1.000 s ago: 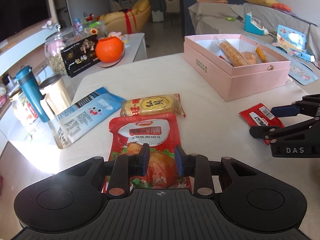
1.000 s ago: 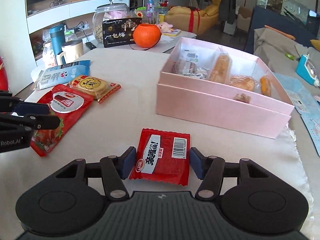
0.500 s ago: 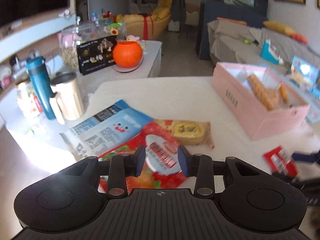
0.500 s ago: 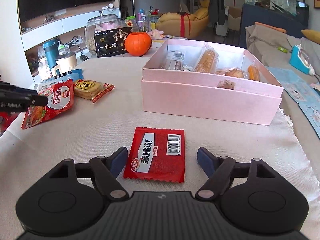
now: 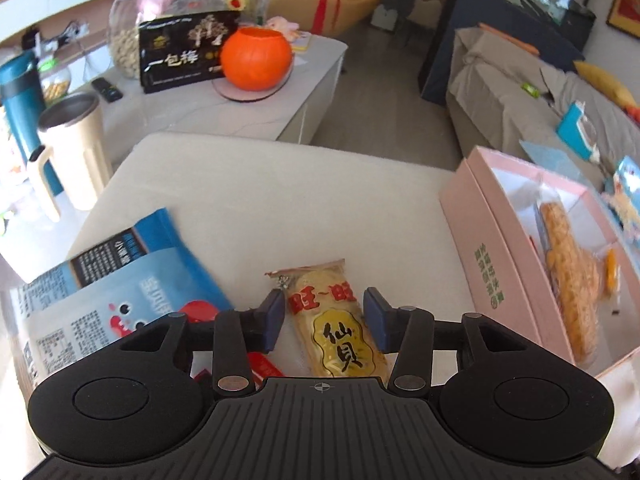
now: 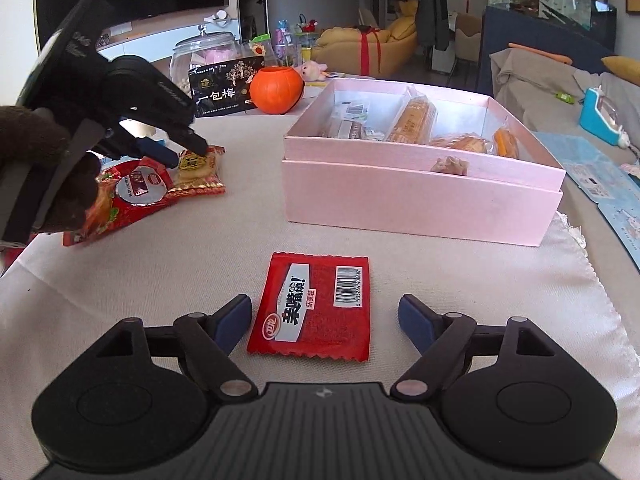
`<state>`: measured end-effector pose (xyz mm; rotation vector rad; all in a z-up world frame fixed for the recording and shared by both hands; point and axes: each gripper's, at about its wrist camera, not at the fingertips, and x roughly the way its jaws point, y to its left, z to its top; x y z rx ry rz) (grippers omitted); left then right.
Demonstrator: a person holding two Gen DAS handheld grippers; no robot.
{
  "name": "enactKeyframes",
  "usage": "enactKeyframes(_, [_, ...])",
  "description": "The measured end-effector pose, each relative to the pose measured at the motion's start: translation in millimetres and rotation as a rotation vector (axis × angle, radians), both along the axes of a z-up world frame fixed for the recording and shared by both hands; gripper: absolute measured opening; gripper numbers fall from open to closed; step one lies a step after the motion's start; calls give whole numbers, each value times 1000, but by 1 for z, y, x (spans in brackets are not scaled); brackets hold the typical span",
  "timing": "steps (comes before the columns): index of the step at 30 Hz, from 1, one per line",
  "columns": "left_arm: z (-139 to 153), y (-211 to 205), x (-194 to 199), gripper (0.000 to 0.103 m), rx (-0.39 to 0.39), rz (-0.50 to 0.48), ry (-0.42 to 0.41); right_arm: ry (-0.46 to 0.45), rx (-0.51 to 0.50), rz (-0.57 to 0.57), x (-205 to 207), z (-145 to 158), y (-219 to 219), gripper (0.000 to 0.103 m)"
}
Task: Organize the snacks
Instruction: 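Grasp the yellow rice-cracker packet with the left gripper while the right moves over the red spicy packet, then lift the rice-cracker packet with the left gripper while the right grasps the red spicy packet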
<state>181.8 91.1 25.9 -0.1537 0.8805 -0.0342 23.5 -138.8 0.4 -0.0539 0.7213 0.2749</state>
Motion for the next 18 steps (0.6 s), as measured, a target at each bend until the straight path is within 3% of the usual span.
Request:
enactKeyframes(5, [-8, -32, -23, 44, 153, -143, -33, 2, 5, 4, 0, 0, -1, 85])
enactKeyframes(13, [-10, -31, -109, 43, 80, -298, -46, 10, 2, 21, 2, -1, 0, 89])
enactKeyframes(18, [-10, -24, -147, 45, 39, -293, -42, 53, -5, 84, 7, -1, 1, 102])
